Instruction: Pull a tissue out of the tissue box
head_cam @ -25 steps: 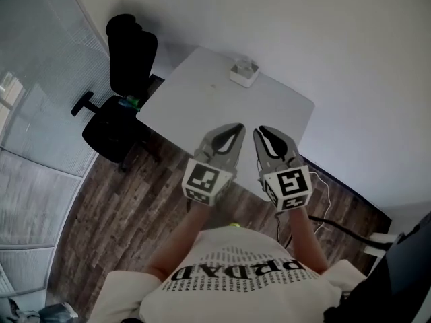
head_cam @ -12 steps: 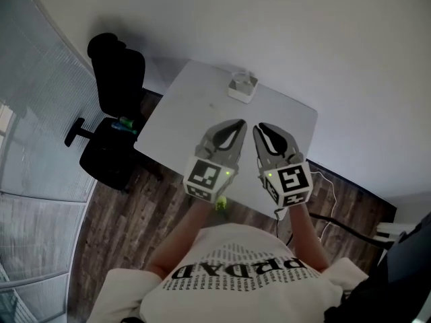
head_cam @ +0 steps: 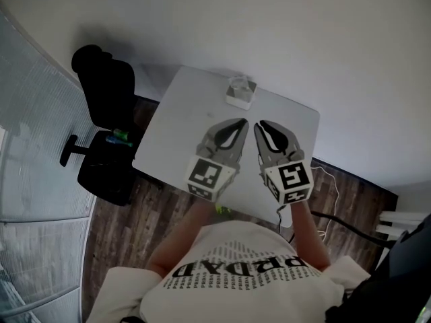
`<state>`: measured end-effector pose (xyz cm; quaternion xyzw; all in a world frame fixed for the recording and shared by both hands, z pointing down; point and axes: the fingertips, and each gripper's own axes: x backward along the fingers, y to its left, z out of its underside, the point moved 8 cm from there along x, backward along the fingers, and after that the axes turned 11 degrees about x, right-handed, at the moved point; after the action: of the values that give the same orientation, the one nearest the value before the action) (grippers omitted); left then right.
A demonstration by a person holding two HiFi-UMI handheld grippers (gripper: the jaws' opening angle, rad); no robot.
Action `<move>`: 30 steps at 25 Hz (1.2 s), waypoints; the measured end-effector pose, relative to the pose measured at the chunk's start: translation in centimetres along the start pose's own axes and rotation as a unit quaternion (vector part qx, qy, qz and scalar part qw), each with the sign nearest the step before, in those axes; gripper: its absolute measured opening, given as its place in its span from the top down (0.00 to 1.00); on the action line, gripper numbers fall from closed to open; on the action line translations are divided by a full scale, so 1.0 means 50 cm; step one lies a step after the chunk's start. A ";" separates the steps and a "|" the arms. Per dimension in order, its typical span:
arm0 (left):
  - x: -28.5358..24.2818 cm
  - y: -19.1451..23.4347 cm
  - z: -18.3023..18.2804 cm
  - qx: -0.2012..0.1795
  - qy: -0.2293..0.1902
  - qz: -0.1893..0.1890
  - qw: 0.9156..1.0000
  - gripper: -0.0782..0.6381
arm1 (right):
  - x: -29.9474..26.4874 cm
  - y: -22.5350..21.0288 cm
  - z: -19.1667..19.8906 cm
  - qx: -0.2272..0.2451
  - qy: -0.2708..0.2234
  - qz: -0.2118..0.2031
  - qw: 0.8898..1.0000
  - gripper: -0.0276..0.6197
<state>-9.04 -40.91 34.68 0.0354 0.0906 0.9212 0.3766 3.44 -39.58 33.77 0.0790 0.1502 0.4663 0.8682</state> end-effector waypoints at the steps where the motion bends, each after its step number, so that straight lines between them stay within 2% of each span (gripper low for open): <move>1: -0.005 0.008 -0.001 -0.001 0.000 0.002 1.000 0.90 | -0.009 -0.003 0.001 -0.001 0.000 0.001 1.000 0.89; 9: -0.030 0.044 0.006 -0.005 0.008 -0.008 1.000 0.90 | -0.058 -0.019 0.020 0.008 0.010 -0.014 1.000 0.88; 21: -0.120 0.086 0.057 0.005 0.026 -0.015 1.000 0.90 | -0.128 -0.083 0.082 -0.001 0.023 -0.027 0.999 0.86; 30: -0.173 0.160 0.109 0.013 0.037 -0.022 0.999 0.88 | -0.211 -0.105 0.131 0.000 0.040 -0.032 0.999 0.86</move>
<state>-7.64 -51.77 41.62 0.0044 0.1168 0.9123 0.3924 4.25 -51.26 40.48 0.0556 0.1869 0.4411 0.8760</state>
